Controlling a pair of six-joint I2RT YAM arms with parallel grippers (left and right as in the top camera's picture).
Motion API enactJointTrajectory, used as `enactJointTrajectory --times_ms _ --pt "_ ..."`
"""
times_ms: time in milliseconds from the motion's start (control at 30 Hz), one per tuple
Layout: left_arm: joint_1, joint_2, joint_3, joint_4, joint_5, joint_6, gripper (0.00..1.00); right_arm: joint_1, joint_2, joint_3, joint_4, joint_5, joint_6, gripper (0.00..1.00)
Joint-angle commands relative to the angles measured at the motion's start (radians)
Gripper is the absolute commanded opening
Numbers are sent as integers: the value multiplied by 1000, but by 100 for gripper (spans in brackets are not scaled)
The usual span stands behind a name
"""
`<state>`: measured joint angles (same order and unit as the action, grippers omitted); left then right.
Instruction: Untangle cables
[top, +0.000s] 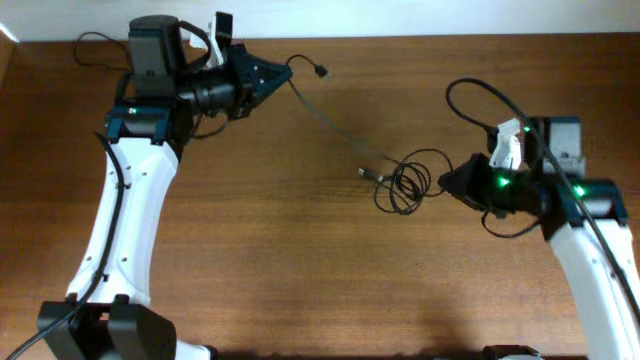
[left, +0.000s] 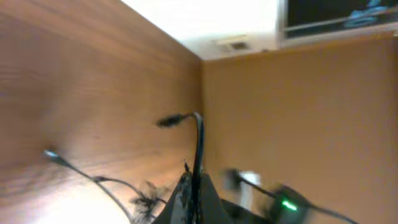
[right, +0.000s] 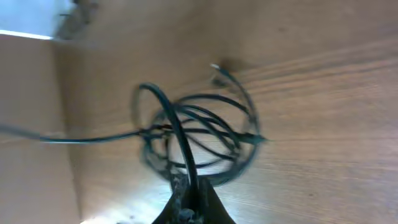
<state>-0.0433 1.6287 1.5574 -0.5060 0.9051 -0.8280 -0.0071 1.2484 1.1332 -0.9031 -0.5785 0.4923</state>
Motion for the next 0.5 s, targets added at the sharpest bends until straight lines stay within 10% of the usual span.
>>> enactJointTrajectory --times_ms 0,200,333,467 --pt "-2 -16 5 -91 -150 127 0 0 -79 20 21 -69 -17 4" --pt "-11 -16 4 -317 -483 224 11 0 -118 20 128 -270 -17 4" --pt "-74 -16 -3 -349 -481 345 36 0 -118 20 391 -487 5 4" --pt "-181 -16 -3 -343 -365 571 61 0 -114 20 262 -221 134 4"
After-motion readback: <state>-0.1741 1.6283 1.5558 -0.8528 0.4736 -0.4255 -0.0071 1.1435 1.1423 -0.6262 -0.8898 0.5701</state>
